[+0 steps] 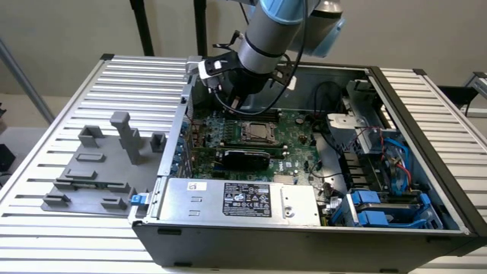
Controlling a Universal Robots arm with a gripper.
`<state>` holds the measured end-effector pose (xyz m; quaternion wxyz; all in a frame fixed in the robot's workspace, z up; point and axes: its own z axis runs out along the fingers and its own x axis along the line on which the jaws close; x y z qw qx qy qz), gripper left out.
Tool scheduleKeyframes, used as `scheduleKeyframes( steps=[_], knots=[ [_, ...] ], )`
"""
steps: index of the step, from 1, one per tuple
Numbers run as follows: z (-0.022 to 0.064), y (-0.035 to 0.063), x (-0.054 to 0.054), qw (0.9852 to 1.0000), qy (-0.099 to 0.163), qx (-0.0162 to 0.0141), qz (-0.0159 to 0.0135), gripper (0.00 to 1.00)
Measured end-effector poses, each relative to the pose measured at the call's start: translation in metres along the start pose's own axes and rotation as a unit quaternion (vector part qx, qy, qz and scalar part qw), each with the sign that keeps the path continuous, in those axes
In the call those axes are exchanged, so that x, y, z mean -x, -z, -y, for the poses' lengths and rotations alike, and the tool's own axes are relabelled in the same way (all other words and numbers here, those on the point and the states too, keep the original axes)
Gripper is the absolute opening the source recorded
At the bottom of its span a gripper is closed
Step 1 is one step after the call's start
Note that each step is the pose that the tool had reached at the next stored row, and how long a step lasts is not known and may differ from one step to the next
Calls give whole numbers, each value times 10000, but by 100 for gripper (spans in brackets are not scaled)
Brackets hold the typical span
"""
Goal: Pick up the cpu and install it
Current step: 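Install the first cpu locking lever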
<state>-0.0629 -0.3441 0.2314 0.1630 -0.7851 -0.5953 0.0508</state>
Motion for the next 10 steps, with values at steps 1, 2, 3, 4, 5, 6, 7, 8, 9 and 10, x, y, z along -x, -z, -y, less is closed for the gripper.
scheduleKeyframes(
  steps=[1,2,3,4,5,6,7,8,9,10],
  knots=[
    [2,25,17,10000,-6,-7,-15,11],
    [5,54,36,10000,-11,-12,-28,11],
    [8,85,57,10000,-15,-16,-38,11],
    [11,118,78,10000,-20,-20,-47,11],
    [15,155,101,10000,-25,-24,-57,11],
    [18,182,116,10000,-28,-29,-70,11],
    [22,199,123,9999,-36,-35,-94,11],
    [30,203,125,9999,-51,-42,-129,11],
    [37,202,127,9998,-77,-45,-162,11],
    [44,200,130,9998,-107,-45,-189,11]
  ],
)
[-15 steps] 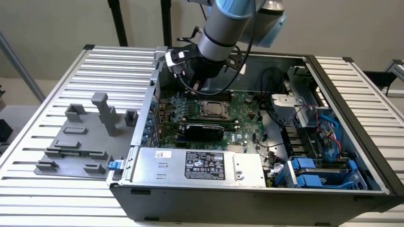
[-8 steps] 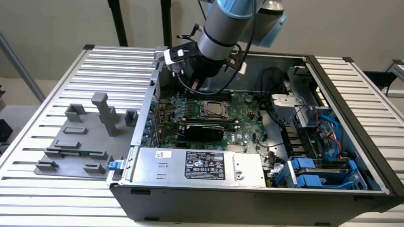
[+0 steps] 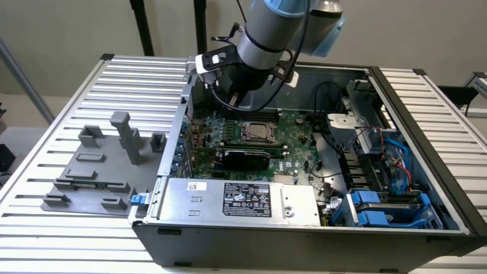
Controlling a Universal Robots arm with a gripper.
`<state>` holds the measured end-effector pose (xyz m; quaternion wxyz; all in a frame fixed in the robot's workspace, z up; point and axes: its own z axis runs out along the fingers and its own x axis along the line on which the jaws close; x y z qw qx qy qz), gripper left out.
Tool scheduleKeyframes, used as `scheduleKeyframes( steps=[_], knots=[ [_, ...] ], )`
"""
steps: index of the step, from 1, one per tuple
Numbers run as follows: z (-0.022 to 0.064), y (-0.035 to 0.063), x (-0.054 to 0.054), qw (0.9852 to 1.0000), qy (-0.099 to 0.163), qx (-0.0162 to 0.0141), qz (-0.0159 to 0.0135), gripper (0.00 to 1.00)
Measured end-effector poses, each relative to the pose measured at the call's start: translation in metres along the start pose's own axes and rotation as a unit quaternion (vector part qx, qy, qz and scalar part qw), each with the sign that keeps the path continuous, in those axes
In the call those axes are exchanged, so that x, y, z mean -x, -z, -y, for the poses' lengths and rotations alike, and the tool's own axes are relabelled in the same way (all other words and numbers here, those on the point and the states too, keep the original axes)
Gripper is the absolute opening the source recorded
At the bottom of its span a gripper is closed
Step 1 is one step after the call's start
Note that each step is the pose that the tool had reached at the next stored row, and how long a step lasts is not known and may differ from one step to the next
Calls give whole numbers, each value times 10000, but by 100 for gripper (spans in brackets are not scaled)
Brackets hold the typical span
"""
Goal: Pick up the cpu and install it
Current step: 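Install the first cpu locking lever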
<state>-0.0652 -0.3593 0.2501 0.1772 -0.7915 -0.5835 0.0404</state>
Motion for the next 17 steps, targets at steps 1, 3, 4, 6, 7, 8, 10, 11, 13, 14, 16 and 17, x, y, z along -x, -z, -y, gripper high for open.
scheduleKeyframes(
  steps=[1,3,4,6,7,8,10,11,13,14,16,17],
  knots=[
    [7,-2,2,10000,-31,2,-19,11],
    [19,-5,6,9999,-91,8,-46,11],
    [23,-6,7,9999,-121,11,-57,11],
    [29,-9,10,9998,-185,18,-81,11],
    [31,-10,11,9997,-220,21,-92,11],
    [34,-11,12,9996,-256,25,-104,11],
    [39,-13,14,9994,-322,31,-136,11],
    [40,-13,14,9992,-356,33,-159,11],
    [44,-14,16,9989,-421,31,-218,11],
    [48,-15,17,9987,-441,24,-258,11],
    [57,-18,20,9983,-460,-7,-366,11],
    [63,-20,22,9980,-465,-25,-426,11]
  ],
)
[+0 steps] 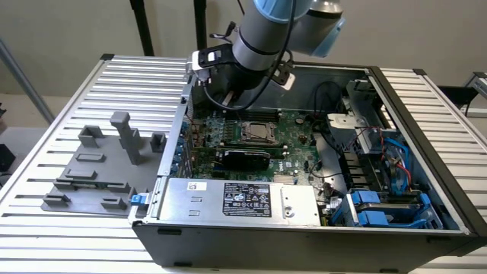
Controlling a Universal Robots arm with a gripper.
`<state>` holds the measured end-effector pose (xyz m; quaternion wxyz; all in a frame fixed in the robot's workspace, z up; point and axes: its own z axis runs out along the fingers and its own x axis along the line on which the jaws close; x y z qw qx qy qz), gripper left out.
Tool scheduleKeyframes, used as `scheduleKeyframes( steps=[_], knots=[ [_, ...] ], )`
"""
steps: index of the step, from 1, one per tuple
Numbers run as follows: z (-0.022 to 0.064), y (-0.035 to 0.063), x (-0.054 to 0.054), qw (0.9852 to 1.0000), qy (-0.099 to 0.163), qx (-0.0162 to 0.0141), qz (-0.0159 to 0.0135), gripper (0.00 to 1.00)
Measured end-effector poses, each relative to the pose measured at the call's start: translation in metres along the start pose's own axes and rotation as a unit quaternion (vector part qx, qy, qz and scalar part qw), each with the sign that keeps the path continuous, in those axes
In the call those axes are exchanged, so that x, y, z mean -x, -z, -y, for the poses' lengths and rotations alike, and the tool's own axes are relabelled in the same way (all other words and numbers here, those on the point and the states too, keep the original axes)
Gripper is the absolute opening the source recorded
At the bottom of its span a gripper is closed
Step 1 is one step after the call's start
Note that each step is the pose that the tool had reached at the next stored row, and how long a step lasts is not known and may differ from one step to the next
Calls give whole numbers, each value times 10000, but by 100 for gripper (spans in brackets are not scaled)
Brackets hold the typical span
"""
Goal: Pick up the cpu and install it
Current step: 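Install the first cpu locking lever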
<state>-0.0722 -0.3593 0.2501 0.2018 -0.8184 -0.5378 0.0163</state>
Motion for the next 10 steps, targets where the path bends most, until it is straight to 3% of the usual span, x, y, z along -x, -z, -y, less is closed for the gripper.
scheduleKeyframes(
  steps=[2,5,8,10],
  knots=[
    [9,-3,4,9999,-20,-34,-108,11],
    [13,-4,6,9997,-119,-35,-203,11],
    [20,-6,10,9994,-219,-47,-245,11],
    [31,-9,15,9993,-257,-84,-270,11]
  ],
)
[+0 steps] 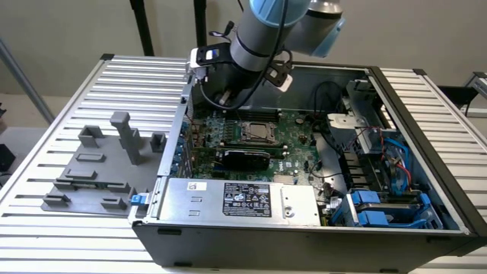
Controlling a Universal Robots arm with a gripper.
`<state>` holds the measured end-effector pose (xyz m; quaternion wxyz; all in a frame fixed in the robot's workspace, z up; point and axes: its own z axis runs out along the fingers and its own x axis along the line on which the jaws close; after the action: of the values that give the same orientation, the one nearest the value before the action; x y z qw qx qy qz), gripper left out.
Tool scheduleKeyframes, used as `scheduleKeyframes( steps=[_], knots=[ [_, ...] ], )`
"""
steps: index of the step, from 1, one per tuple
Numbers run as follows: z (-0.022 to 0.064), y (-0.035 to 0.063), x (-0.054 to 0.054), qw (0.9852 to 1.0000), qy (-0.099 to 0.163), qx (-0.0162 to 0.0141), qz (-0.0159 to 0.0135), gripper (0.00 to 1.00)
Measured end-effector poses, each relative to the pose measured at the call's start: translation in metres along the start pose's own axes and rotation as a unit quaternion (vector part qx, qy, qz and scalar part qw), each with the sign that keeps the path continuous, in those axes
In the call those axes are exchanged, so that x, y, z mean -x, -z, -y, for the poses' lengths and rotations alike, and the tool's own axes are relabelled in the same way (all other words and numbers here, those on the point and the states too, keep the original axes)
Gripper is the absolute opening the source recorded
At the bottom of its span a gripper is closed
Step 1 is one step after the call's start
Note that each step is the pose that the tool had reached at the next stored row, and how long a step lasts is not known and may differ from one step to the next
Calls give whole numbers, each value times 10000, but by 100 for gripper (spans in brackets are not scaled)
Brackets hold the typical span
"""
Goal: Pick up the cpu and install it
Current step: 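Install the first cpu locking lever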
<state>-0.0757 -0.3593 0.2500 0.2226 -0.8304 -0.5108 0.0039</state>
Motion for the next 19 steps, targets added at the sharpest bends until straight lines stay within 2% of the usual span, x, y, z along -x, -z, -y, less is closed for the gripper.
scheduleKeyframes(
  steps=[2,5,8,9,12,13,16,19],
  knots=[
    [12,-3,7,10000,-31,-38,-26,11],
    [20,-5,12,9999,-108,-49,-81,11],
    [24,-7,13,9996,-222,-41,-151,11],
    [25,-7,14,9994,-281,-32,-180,11],
    [24,-10,15,9988,-422,-6,-237,11],
    [23,-19,18,9985,-488,8,-264,11],
    [23,-52,32,9979,-571,27,-299,11],
    [45,-77,54,9977,-604,30,-308,11]
  ],
)
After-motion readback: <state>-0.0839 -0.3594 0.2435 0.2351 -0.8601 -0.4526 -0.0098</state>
